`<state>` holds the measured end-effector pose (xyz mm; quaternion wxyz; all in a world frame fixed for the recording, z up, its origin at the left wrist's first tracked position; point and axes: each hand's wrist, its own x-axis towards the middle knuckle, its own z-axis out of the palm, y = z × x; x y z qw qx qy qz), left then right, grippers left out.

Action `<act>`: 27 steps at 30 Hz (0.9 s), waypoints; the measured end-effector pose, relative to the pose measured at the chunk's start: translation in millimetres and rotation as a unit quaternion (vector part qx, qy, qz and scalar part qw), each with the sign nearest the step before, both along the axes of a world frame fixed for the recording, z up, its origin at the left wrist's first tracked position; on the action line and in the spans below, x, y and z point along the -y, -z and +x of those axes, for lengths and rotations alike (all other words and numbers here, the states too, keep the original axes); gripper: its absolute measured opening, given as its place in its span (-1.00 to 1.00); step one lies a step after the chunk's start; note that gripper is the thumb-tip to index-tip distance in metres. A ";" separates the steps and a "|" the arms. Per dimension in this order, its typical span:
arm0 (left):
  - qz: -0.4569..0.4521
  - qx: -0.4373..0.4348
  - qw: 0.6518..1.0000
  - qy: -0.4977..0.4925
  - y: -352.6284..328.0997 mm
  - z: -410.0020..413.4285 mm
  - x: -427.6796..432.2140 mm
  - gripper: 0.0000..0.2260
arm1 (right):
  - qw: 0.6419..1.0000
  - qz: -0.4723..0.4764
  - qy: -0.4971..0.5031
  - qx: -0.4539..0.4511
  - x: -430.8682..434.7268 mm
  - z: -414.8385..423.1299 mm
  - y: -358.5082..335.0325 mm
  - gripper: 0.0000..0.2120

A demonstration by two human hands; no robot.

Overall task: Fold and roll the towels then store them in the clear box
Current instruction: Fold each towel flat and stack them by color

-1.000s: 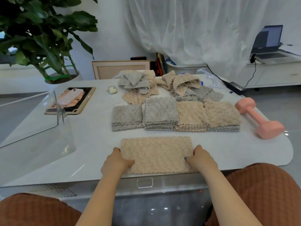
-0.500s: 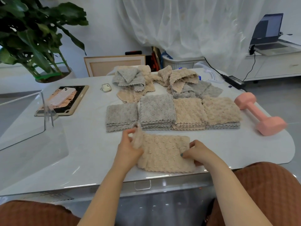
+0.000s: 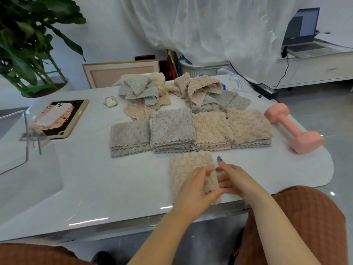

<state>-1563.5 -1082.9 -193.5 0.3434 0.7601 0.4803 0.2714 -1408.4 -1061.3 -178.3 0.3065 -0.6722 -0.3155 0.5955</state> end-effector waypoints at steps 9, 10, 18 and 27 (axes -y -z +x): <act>-0.199 -0.028 0.945 -0.257 10.9 -42.1 -27.7 -0.40 | 0.987 0.096 -0.050 0.123 -4.5 -16.3 16.0 -0.78; -0.225 -0.007 0.941 -0.253 11.4 -42.2 -29.0 -0.43 | 0.986 0.095 -0.075 0.117 -3.7 -16.7 14.5 -0.79; -0.256 0.271 0.906 -0.199 -17.8 -0.9 -55.1 -0.62 | 0.969 0.238 0.066 -0.002 -10.1 13.7 -17.8 -0.69; 0.005 0.136 0.978 -0.159 -47.6 52.4 -160.4 -0.53 | 0.922 0.356 0.127 0.088 -97.5 46.9 -35.5 -0.59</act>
